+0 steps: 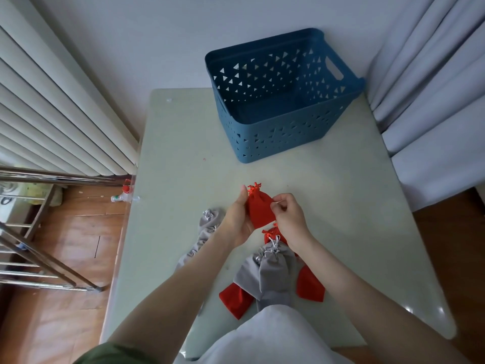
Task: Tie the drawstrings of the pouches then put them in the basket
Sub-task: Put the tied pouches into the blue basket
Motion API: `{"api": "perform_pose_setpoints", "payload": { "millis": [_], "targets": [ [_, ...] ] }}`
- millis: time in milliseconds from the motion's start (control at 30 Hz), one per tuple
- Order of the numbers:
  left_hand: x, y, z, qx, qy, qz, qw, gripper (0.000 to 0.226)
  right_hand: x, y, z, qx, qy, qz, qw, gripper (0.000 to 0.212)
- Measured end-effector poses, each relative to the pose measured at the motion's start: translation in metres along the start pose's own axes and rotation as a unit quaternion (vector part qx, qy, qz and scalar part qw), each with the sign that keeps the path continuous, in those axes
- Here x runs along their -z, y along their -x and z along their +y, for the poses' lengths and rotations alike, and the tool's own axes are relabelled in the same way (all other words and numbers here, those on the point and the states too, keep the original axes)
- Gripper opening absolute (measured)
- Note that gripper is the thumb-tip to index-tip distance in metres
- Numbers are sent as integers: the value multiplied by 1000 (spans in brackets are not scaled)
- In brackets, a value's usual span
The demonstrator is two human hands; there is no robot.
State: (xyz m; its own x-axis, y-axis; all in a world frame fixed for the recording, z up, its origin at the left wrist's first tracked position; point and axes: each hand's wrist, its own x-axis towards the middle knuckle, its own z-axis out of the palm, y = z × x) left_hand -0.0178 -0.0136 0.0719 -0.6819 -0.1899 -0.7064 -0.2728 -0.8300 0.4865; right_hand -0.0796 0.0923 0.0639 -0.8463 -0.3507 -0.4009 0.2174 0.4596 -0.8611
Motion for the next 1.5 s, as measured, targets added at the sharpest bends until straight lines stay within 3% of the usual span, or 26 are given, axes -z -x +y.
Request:
{"api": "perform_pose_setpoints", "payload": {
  "millis": [133, 200, 267, 333, 433, 533, 667, 767, 867, 1000, 1100, 1233, 1367, 1500],
  "targets": [
    [7, -2, -10, -44, -101, 7, 994, 23, 5, -6, 7, -1, 9, -65, 998, 9],
    [11, -2, -14, -45, -118, 34, 991, 15, 13, -16, 26, -6, 101, -51, 994, 12],
    [16, -2, -16, -40, -125, 52, 990, 13, 21, -27, 51, -36, 249, -36, 967, 18],
    [23, -5, -20, -31, -141, 64, 987, 11, 25, -31, 71, -103, 327, -37, 939, 26],
    [33, -11, -25, -12, -157, 93, 983, 24, 24, -36, 86, -113, 293, -72, 947, 40],
    [40, -17, -29, 2, -175, 123, 977, 28, 21, -31, 79, -132, 214, -151, 956, 23],
    [41, -20, -32, 10, -185, 157, 970, 21, 20, -29, 79, -101, 254, -229, 934, 50],
    [43, -23, -33, 13, -168, 165, 972, 19, 18, -23, 77, -67, 244, -272, 928, 32],
    [44, -25, -31, 5, -136, 172, 976, 24, 17, -20, 74, -15, 225, -246, 943, 18],
    [48, -25, -26, -9, -125, 194, 973, 17, 29, -28, 64, 25, 181, -191, 964, 21],
    [51, -25, -25, -12, -121, 198, 973, 13, 36, -29, 60, -15, 157, -250, 955, 13],
    [52, -22, -27, -8, -129, 191, 973, 16, 21, -19, 71, -30, 207, -286, 935, 30],
    [54, -20, -27, -10, -125, 180, 976, 14, 12, -15, 75, 3, 183, -243, 953, 20],
    [61, -21, -23, -20, -135, 178, 975, 9, 16, -29, 69, 22, 123, -120, 985, 28]
  ]
}}
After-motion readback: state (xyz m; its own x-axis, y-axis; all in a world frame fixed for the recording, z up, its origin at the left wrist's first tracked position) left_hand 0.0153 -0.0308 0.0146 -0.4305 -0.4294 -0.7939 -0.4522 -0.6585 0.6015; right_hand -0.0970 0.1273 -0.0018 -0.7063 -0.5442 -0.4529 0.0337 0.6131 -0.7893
